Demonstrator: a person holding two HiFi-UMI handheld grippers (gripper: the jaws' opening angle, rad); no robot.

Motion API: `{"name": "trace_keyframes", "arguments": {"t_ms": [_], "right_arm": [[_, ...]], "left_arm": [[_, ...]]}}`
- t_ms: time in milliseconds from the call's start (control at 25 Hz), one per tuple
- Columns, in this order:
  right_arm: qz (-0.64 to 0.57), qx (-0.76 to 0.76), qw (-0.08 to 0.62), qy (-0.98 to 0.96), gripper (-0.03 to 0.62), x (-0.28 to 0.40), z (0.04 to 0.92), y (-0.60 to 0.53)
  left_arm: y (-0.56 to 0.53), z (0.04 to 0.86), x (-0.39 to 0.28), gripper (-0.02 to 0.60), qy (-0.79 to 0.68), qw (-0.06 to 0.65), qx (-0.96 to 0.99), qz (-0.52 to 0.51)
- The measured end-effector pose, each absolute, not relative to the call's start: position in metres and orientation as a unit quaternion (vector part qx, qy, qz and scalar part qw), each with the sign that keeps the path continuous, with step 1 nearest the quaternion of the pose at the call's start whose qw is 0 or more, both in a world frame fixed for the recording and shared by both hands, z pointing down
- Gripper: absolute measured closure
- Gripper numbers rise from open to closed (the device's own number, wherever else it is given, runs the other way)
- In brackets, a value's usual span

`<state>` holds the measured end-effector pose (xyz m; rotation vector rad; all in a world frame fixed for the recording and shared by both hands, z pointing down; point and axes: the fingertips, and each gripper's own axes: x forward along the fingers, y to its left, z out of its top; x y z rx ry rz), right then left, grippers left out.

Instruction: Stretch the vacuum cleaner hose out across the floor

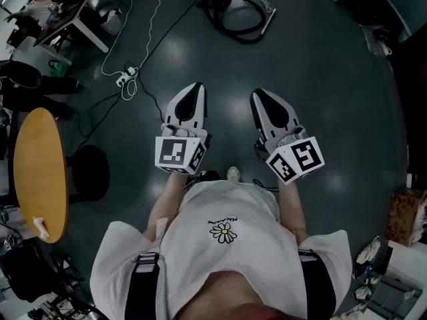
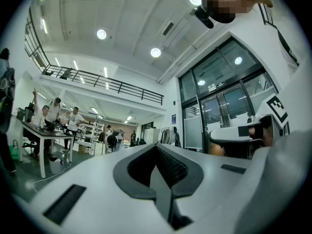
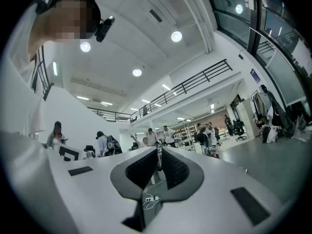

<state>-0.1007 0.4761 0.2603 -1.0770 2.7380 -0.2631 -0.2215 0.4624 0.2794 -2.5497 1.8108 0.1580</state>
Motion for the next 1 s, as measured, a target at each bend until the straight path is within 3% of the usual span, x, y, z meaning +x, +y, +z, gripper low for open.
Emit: {"name": "trace_keyframes", "arguments": {"t_ms": [120, 160, 200, 440, 640, 1000], "right_arm": [[-0.063, -0.341, 0.128, 0.929, 0.576, -0.076, 0.241, 0.464], [-0.051, -0.339, 0.136, 0.929, 0.53, -0.07, 0.236, 0.457], [-0.039, -0.341, 0.141, 0.929, 0.439, -0.067, 0.232, 0.449], [-0.029, -0.362, 0.137, 0.921, 0.417, -0.057, 0.243, 0.39], [-0.065, -0.37, 0.131, 0.918, 0.279, -0.05, 0.265, 0.3], [-0.103, -0.298, 0.14, 0.939, 0.278, -0.099, 0.254, 0.143]], "left_arm": [[0.449, 0.279, -0.204, 0.575, 0.577, 0.002, -0.815, 0.058], [0.443, 0.278, -0.2, 0.575, 0.576, 0.002, -0.816, 0.059], [0.437, 0.278, -0.196, 0.575, 0.574, 0.003, -0.817, 0.06], [0.382, 0.279, -0.177, 0.575, 0.56, 0.005, -0.826, 0.064], [0.297, 0.288, -0.167, 0.575, 0.554, 0.003, -0.829, 0.072], [0.122, 0.288, -0.207, 0.575, 0.559, -0.016, -0.824, 0.09]]}}
